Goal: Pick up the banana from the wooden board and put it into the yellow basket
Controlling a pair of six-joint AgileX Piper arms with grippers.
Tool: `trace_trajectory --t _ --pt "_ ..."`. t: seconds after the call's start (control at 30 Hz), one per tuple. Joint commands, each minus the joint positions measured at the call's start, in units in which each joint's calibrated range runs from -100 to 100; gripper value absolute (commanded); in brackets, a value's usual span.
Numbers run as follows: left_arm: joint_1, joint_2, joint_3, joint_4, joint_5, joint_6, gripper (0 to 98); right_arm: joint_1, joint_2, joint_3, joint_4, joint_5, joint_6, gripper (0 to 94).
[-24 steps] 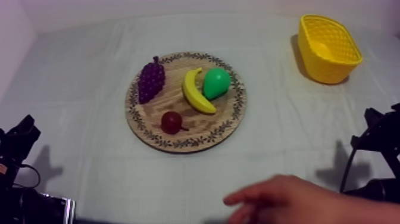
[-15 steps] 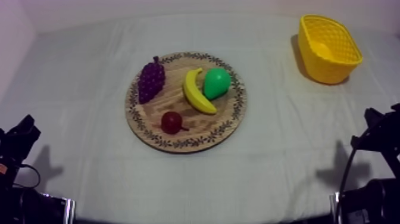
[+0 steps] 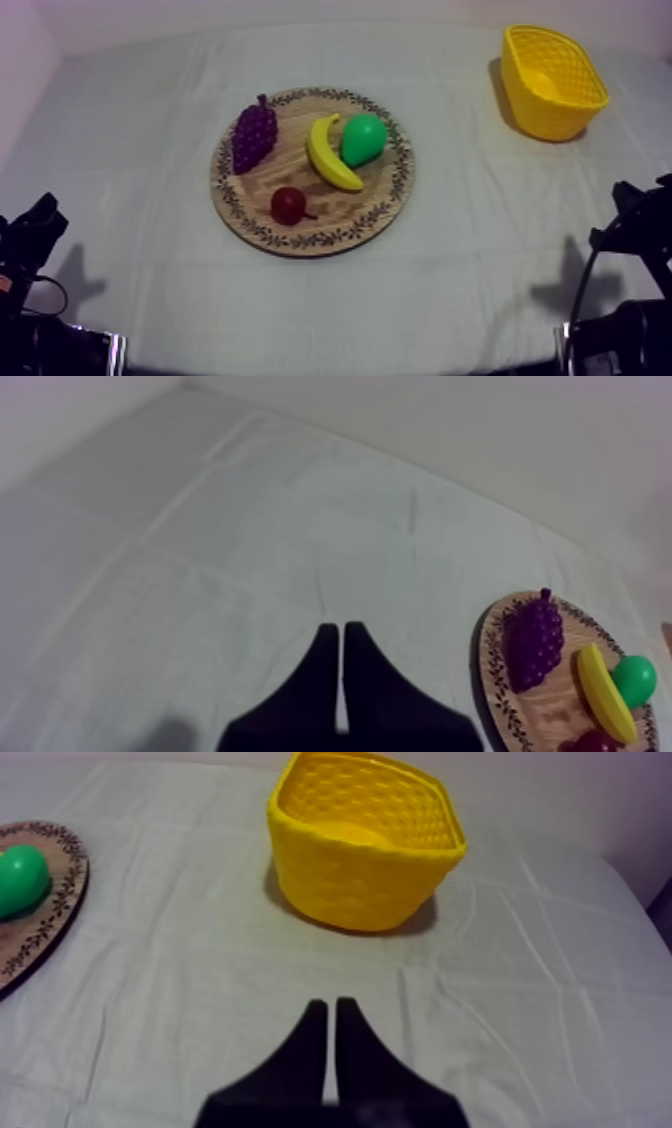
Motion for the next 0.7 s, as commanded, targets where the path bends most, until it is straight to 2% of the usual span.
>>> trace_trajectory --t 0.0,0.53,0.67 --pt "-0.01 -0.05 -0.01 -0.03 -0.01 -0.01 0.1 0.02 -0.01 0.02 -0.02 -0.01 -0.17 0.7" --pt "-0.01 -0.05 -0.01 -0.03 -0.01 0.00 0.1 0.22 -0.06 0.02 -0.02 0.36 0.11 0.6" --pt "-0.01 -0.05 -0.01 -0.03 -0.01 0.00 0.1 1.36 -0.09 -0.05 -0.02 1.55 -3.73 0.6"
